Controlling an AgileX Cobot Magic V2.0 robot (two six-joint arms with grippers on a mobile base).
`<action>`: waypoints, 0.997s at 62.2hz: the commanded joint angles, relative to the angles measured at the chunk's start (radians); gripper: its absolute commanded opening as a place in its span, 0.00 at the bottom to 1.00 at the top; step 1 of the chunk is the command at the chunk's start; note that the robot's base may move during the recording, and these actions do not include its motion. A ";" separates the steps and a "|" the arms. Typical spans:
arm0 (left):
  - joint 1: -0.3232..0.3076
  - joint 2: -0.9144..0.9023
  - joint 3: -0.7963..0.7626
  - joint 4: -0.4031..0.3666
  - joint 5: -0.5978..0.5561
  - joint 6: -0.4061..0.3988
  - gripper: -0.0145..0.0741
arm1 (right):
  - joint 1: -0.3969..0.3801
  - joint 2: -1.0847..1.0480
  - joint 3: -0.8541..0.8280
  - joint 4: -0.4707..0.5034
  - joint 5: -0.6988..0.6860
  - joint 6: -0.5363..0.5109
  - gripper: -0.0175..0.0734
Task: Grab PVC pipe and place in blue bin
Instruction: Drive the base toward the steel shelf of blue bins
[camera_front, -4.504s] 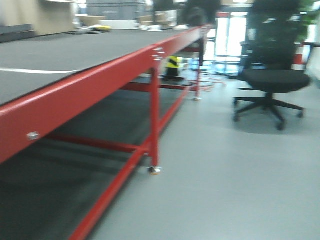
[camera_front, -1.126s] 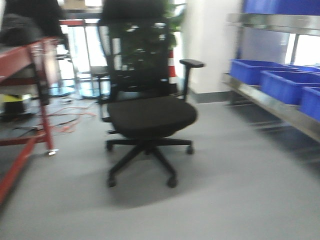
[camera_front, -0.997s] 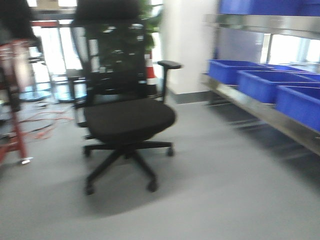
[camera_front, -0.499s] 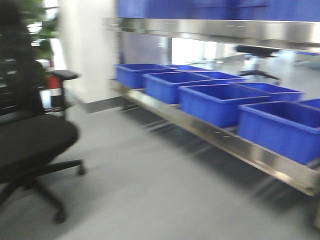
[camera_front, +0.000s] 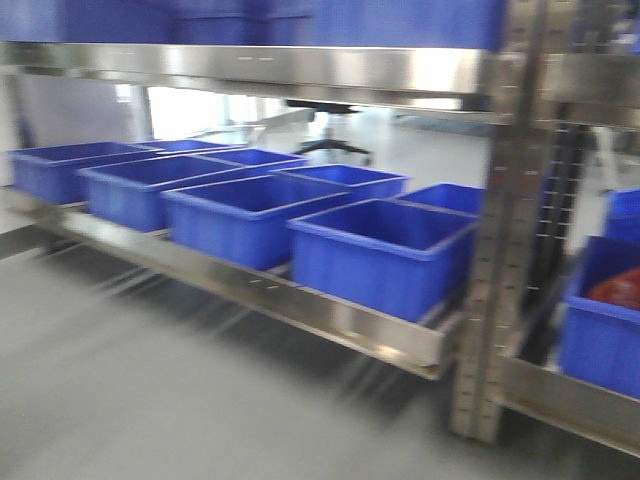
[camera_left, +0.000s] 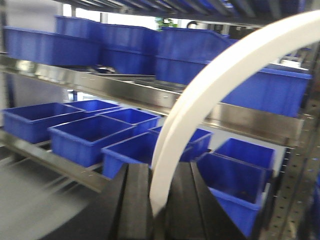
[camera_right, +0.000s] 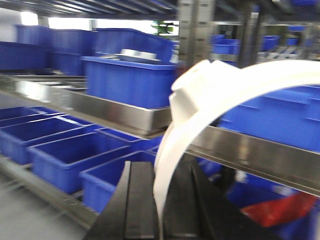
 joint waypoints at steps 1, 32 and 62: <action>0.002 -0.004 -0.008 0.001 -0.031 -0.005 0.04 | -0.007 -0.002 -0.001 -0.013 -0.018 0.000 0.01; 0.002 -0.004 -0.008 0.001 -0.031 -0.005 0.04 | -0.007 -0.002 -0.001 -0.013 -0.018 0.000 0.01; 0.002 -0.004 -0.008 0.001 -0.031 -0.005 0.04 | -0.007 -0.002 -0.001 -0.013 -0.018 0.000 0.01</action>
